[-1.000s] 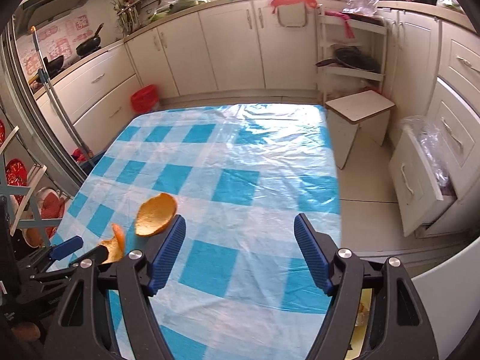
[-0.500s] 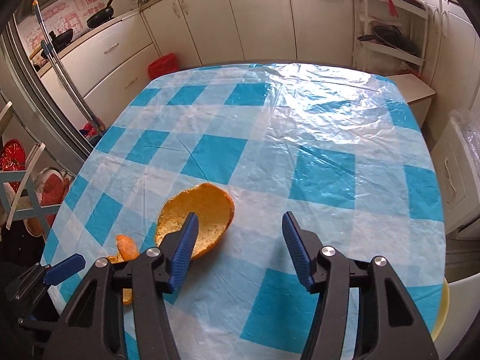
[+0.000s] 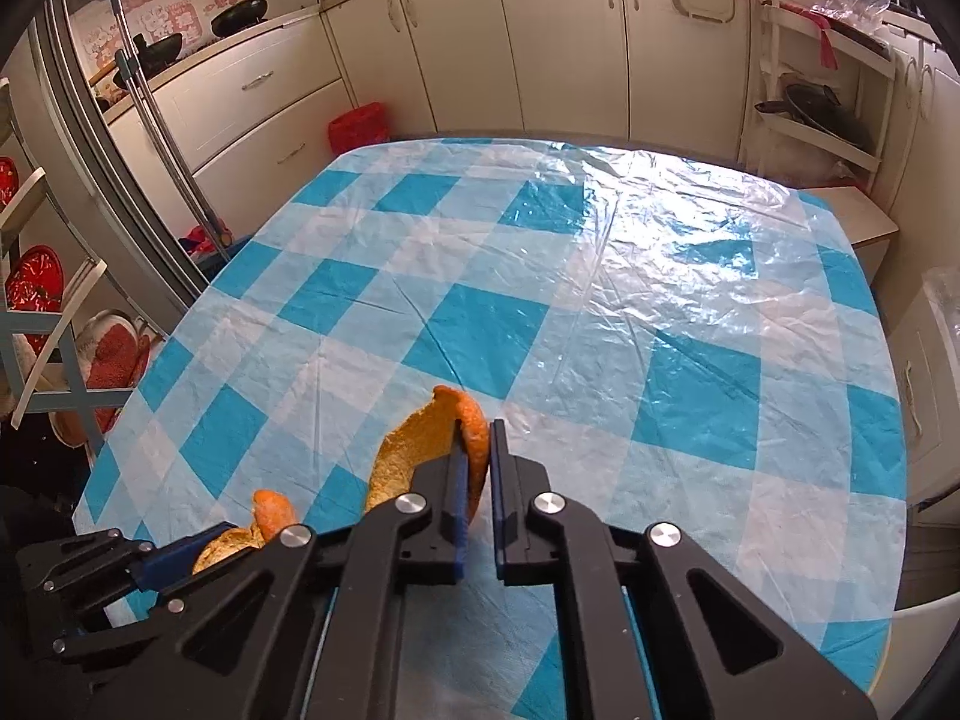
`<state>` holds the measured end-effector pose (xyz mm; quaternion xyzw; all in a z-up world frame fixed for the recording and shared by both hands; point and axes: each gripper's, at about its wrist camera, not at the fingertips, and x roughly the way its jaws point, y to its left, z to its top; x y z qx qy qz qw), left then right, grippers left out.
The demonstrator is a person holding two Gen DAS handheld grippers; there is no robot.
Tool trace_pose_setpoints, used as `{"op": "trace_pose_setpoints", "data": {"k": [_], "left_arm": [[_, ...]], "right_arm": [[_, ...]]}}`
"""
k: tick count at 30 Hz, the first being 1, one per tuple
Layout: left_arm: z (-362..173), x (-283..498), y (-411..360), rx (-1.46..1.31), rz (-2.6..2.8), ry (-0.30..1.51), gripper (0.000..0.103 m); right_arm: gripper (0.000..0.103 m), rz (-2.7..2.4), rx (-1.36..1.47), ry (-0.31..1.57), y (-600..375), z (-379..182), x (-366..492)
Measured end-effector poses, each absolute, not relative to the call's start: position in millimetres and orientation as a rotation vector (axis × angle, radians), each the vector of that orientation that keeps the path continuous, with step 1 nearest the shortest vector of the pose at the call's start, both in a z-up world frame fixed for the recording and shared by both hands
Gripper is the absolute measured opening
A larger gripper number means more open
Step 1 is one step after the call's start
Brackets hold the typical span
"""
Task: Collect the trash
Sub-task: 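Grasp an orange peel with the right tool while the left grasps another peel, then carry both orange peels to the yellow bucket and open both tools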
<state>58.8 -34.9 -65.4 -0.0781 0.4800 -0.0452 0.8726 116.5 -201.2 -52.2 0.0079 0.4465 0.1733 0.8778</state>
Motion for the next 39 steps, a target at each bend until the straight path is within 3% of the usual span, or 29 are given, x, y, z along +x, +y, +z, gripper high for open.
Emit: {"op": "trace_pose_setpoints", "data": {"k": [5,16,22,28,39], "left_arm": [[-57,55,-41,-0.156,-0.128,0.971,0.006],[-36,45,-80,-0.186,-0.276,0.937,0.006],[-20,37,-151,-0.156,-0.428,0.931,0.006],[-15,27,-244,-0.091,-0.569,0.931,0.006],[-50,25,-338,-0.007,-0.610,1.041,0.006]], "right_arm": [[0.006,0.344,0.032,0.893,-221,-36,106],[0.006,0.153,0.083,0.814,-318,-4,67],[0.006,-0.064,0.100,0.801,-395,-2,33],[0.006,-0.217,0.114,0.912,-443,-34,17],[0.006,-0.270,0.173,1.003,-478,-58,6]]}}
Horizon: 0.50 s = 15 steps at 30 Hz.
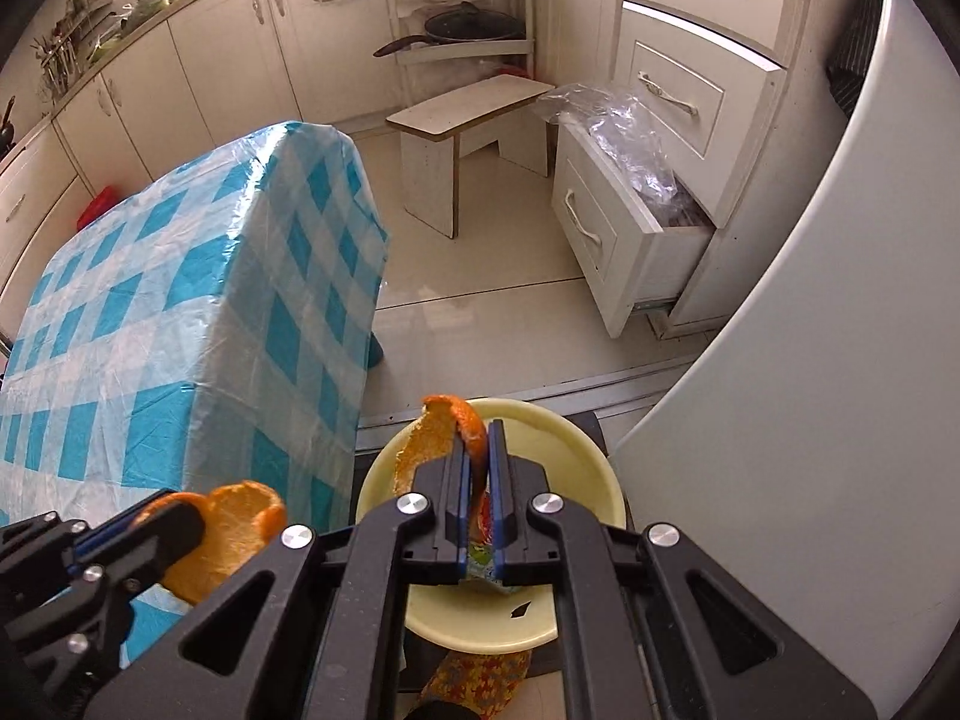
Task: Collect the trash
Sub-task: 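Carry both orange peels to the yellow bucket and open both tools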
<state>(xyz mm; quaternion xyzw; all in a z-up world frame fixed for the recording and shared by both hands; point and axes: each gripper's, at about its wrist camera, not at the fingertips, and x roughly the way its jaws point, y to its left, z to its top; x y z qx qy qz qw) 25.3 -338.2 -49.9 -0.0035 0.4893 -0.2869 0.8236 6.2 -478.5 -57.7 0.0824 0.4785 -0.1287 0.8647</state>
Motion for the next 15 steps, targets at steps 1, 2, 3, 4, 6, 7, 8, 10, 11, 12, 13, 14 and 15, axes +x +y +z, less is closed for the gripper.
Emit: {"op": "trace_pose_setpoints", "data": {"k": [1,2,3,4,6,7,8,10,11,12,13,14,15], "left_arm": [[-52,27,-340,-0.002,-0.607,1.045,0.006],[-54,28,-344,0.003,-0.603,1.050,0.006],[-56,30,-346,0.010,-0.597,1.059,0.006],[-59,31,-350,0.014,-0.594,1.067,0.006],[-66,35,-357,0.028,-0.588,1.090,0.006],[-69,35,-361,0.030,-0.584,1.100,0.006],[-71,36,-365,0.033,-0.581,1.110,0.006],[-74,37,-369,0.037,-0.589,1.124,0.008],[-75,37,-372,0.042,-0.592,1.125,0.009],[-76,37,-374,0.047,-0.594,1.125,0.012],[-76,36,-375,0.050,-0.597,1.125,0.012],[-75,36,-376,0.053,-0.598,1.124,0.015],[-74,36,-376,0.059,-0.596,1.120,0.019]], "right_arm": [[0.006,-0.273,0.173,1.008,-480,-59,5],[0.006,-0.276,0.176,1.013,-483,-60,5],[0.006,-0.280,0.178,1.020,-484,-61,5],[0.007,-0.287,0.178,1.030,-487,-63,4],[0.013,-0.305,0.191,1.027,-491,-62,3],[0.022,-0.309,0.201,1.018,-493,-60,2],[0.026,-0.311,0.211,1.001,-495,-56,0],[0.034,-0.321,0.224,0.965,-497,-49,-3],[0.034,-0.322,0.230,0.953,-498,-47,-4],[0.036,-0.322,0.240,0.943,-500,-45,-5],[0.041,-0.324,0.250,0.933,-501,-43,-6],[0.044,-0.329,0.253,0.926,-503,-41,-6],[0.049,-0.338,0.254,0.920,-504,-40,-7]]}}
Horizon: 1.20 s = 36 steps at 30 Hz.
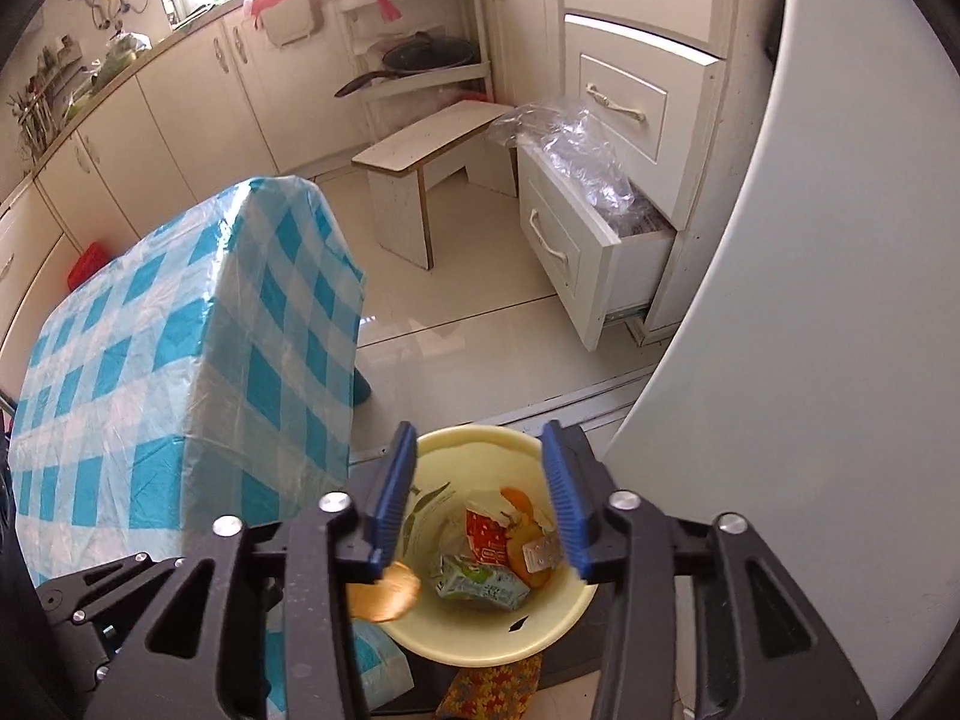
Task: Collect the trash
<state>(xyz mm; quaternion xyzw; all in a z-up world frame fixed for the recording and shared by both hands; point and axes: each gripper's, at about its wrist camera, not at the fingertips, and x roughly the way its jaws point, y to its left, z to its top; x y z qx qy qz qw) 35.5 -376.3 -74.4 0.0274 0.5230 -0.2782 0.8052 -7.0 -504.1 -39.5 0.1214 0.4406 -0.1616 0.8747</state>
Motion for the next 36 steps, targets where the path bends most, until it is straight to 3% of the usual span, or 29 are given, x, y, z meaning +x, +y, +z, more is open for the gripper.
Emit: {"op": "trace_pose_setpoints", "data": {"k": [1,6,12,23,36], "left_arm": [[-73,35,-376,0.063,-0.590,1.115,0.021],[-54,29,-366,0.073,-0.529,1.051,0.058],[-12,7,-339,0.107,-0.480,0.925,0.080],[60,-53,-268,0.148,-0.444,0.747,0.095],[120,-138,-181,0.137,-0.427,0.672,0.095]], "right_arm": [[0.055,-0.347,0.255,0.912,-505,-37,-8],[0.077,-0.412,0.266,0.855,-510,-20,-16],[0.092,-0.444,0.233,0.778,-499,5,-29],[0.096,-0.457,0.179,0.622,-432,59,-95],[0.096,-0.308,0.091,0.549,-336,129,-200]]}}
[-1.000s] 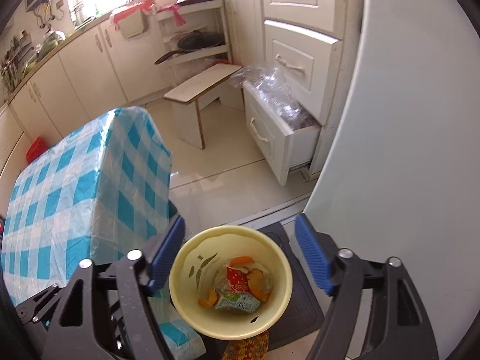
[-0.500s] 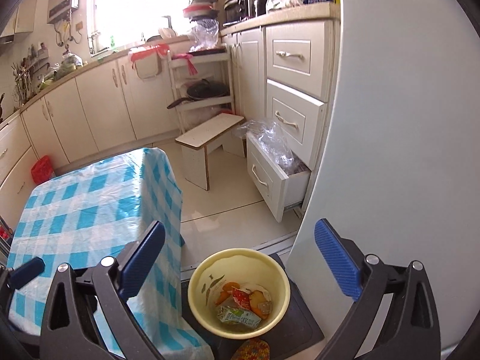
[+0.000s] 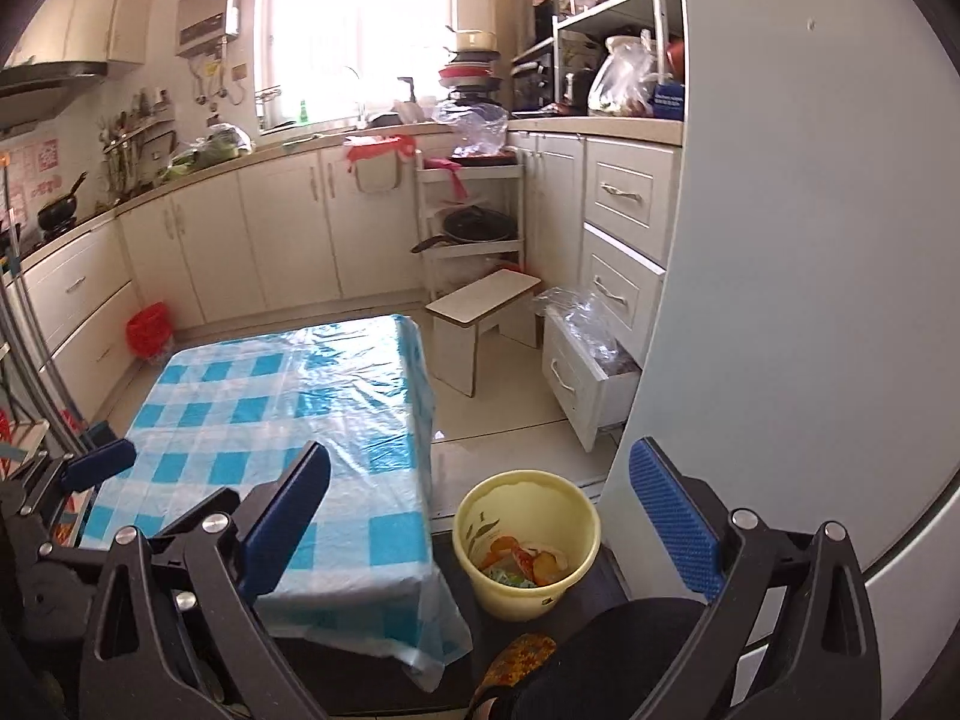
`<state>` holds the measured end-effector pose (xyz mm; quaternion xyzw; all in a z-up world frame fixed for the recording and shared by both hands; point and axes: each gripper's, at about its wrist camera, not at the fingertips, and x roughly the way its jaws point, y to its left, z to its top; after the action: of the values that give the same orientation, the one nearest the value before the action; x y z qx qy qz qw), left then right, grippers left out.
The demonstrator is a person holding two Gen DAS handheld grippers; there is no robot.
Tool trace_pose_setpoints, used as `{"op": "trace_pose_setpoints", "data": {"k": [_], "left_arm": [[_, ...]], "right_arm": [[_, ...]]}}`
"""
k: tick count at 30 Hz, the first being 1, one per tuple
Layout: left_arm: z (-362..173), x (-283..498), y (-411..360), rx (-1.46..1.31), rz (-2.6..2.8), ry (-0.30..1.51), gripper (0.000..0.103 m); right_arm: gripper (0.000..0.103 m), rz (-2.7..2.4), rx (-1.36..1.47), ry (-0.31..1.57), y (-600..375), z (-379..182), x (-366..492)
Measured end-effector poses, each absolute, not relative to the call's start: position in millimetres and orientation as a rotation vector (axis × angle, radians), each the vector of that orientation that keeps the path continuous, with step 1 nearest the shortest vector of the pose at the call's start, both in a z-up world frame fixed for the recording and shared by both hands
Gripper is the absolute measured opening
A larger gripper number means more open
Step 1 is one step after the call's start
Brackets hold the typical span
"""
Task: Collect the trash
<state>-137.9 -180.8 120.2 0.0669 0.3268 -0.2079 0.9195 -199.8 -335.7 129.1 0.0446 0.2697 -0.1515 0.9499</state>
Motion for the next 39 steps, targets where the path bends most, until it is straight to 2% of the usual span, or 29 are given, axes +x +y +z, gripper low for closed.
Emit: {"op": "trace_pose_setpoints", "data": {"k": [8,20,39], "left_arm": [[139,-179,-141,0.117,-0.365,0.666,0.095],[151,-223,-112,0.121,-0.343,0.639,0.095],[172,-250,-111,0.126,-0.321,0.559,0.095]], "right_arm": [[0.096,-0.444,0.128,0.520,-297,138,-245],[0.096,-0.372,0.097,0.448,-252,148,-301],[0.096,-0.449,0.086,0.318,-251,168,-320]]}}
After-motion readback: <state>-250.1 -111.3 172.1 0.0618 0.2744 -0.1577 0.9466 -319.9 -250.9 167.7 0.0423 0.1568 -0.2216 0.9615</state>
